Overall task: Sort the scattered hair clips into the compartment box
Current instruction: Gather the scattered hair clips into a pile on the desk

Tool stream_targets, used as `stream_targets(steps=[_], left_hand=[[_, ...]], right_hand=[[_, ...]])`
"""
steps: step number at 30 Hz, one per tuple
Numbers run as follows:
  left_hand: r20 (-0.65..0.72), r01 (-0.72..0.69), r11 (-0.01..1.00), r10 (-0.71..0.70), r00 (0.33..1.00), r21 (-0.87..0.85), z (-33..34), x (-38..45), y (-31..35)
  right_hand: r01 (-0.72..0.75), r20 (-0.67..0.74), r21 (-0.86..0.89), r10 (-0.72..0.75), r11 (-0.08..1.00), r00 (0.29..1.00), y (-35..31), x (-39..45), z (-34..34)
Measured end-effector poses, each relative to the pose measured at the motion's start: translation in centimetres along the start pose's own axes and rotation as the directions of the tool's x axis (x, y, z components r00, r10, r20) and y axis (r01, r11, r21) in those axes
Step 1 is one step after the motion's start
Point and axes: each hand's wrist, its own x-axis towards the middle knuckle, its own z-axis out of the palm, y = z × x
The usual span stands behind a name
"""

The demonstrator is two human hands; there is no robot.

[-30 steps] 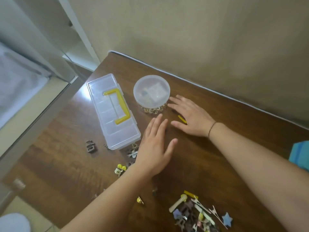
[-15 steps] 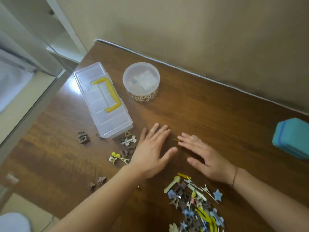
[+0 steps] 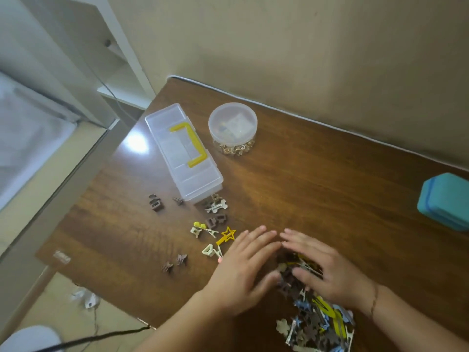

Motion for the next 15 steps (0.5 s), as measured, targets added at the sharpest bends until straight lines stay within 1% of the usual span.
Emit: stream_targets(steps=[1,2,3,4,5,6,7,8,9,11,13,15], left_hand=[[-0.110,-0.026,1.000,0.027,0.994,0.007,-1.0,-0.1,-0.5],[-0.237,-0.025,0.999,0.030,0.971,0.025,-2.0,-0.3,-1.2],[-0.369,0.009,0.999,0.009,0.930,0.046,-3.1,-0.6,-2.1],[-0.486,0.070,0.996,-0.034,0.873,0.055,-4.1,-1.0,-3.2],[-0.576,0.148,0.988,-0.095,0.812,0.047,-5.2,-1.5,-4.6],[-0.631,0.238,0.971,-0.163,0.758,0.035,-6.2,-2.1,-6.0],[-0.653,0.330,0.944,-0.233,0.720,0.027,-7.2,-2.6,-7.5],[-0.642,0.416,0.909,-0.307,0.703,0.020,-8.1,-2.9,-9.0],[-0.600,0.492,0.870,-0.385,0.701,0.016,-9.0,-3.2,-10.2],[-0.439,0.578,0.815,-0.505,0.743,0.041,-10.1,-3.4,-12.4],[-0.280,0.562,0.819,-0.515,0.810,0.118,-10.4,-3.6,-13.8],[-0.191,0.487,0.853,-0.455,0.870,0.187,-10.1,-3.9,-14.3]], right_hand=[[-0.001,-0.003,-0.045,0.001,0.999,1.000,-0.9,1.3,0.1],[-0.004,0.001,-0.099,0.004,0.995,1.000,-1.9,2.7,0.5],[-0.002,0.001,-0.159,0.002,0.987,1.000,-2.9,4.3,0.9],[0.005,-0.004,-0.216,-0.006,0.976,1.000,-3.8,5.9,1.6],[0.015,-0.005,-0.269,-0.017,0.963,1.000,-4.8,7.5,2.4],[0.016,0.004,-0.315,-0.015,0.949,1.000,-5.7,9.0,3.2],[0.007,0.020,-0.352,0.000,0.936,1.000,-6.7,10.5,4.0],[-0.008,0.032,-0.379,0.021,0.925,0.999,-7.5,11.8,4.8],[-0.028,0.035,-0.396,0.046,0.918,0.998,-8.2,12.9,5.4],[-0.075,0.034,-0.410,0.098,0.909,0.995,-9.2,14.4,6.6],[-0.107,0.052,-0.424,0.142,0.899,0.988,-9.3,14.7,7.5],[-0.114,0.071,-0.466,0.165,0.878,0.984,-8.9,13.8,8.2]])
